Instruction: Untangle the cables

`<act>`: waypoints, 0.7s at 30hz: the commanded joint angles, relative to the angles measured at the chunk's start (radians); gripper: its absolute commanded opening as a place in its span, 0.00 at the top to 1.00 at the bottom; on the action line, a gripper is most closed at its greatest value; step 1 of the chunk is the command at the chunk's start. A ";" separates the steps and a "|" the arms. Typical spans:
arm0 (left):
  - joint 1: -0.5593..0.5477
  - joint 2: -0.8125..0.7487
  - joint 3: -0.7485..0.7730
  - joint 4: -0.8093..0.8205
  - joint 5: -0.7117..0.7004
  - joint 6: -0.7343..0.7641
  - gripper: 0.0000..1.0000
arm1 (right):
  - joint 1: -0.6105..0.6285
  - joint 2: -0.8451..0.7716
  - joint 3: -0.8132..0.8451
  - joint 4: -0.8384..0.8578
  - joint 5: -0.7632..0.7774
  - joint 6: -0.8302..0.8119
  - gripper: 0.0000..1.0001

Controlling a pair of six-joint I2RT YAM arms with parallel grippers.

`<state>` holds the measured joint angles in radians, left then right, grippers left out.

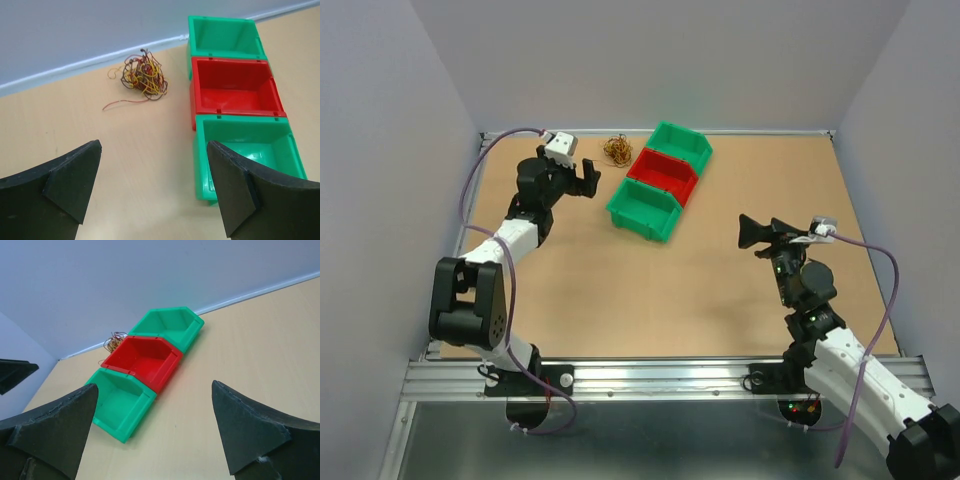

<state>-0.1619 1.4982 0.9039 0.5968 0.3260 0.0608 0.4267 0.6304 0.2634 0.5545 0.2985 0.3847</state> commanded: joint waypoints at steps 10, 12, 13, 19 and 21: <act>-0.005 0.410 0.473 -0.267 0.007 -0.153 0.01 | 0.000 -0.075 -0.047 0.061 -0.013 -0.036 0.00; -0.007 0.462 0.562 -0.291 -0.004 -0.176 0.01 | 0.000 -0.083 -0.049 0.058 -0.015 -0.038 0.00; -0.011 0.526 0.602 -0.305 -0.007 -0.191 0.01 | 0.000 -0.083 -0.049 0.058 -0.016 -0.043 0.00; -0.033 0.882 1.075 -0.534 -0.057 -0.257 0.01 | 0.000 -0.084 -0.044 0.058 -0.015 -0.052 0.00; -0.060 0.965 1.191 -0.647 -0.058 -0.214 0.01 | 0.001 -0.086 -0.046 0.055 -0.012 -0.053 0.00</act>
<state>-0.1825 2.3421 1.8896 0.1478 0.2878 -0.1524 0.4267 0.5537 0.2317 0.5674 0.2928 0.3557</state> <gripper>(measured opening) 0.986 1.000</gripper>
